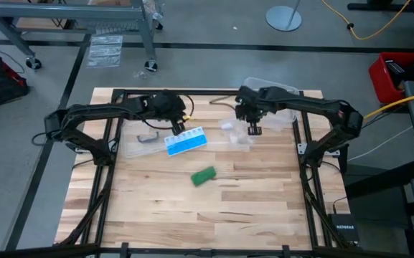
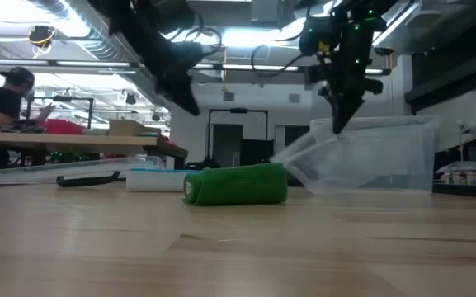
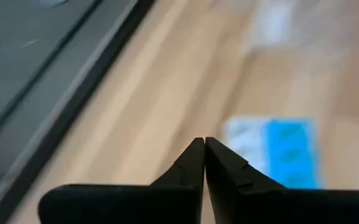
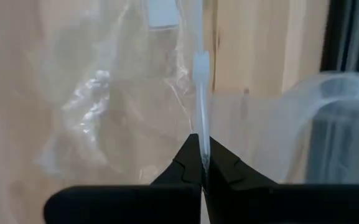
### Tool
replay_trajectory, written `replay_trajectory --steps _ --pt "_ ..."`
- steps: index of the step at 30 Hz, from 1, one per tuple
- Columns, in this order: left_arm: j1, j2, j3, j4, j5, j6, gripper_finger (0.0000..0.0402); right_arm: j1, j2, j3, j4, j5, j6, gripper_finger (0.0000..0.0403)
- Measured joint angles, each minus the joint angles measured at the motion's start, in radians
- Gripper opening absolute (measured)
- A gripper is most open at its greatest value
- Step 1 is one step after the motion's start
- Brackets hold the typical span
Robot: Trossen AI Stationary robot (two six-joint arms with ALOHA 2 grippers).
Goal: Roll bandage
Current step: Open the transparent zip bag
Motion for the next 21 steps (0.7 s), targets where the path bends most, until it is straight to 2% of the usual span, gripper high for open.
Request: replay_trajectory --steps 3,6,12,17,21 --pt "-0.005 0.031 -0.059 0.231 0.174 -0.02 0.0002 -0.013 -0.023 0.001 0.055 -0.076 0.011 0.0" --pt "-0.035 0.073 -0.082 0.426 0.262 -0.025 0.0008 0.016 -0.016 0.001 0.071 -0.129 0.012 0.0" --pt "-0.1 0.126 -0.083 0.634 0.266 0.001 0.0049 0.135 0.008 0.001 0.14 -0.1 0.002 0.0" --pt "-0.145 0.126 -0.083 0.66 0.212 0.008 0.0101 0.21 0.012 0.001 0.261 -0.087 0.0 0.0" --pt "-0.178 0.126 -0.083 0.676 0.21 0.053 0.0128 0.242 0.012 0.001 0.385 -0.085 0.0 0.0"
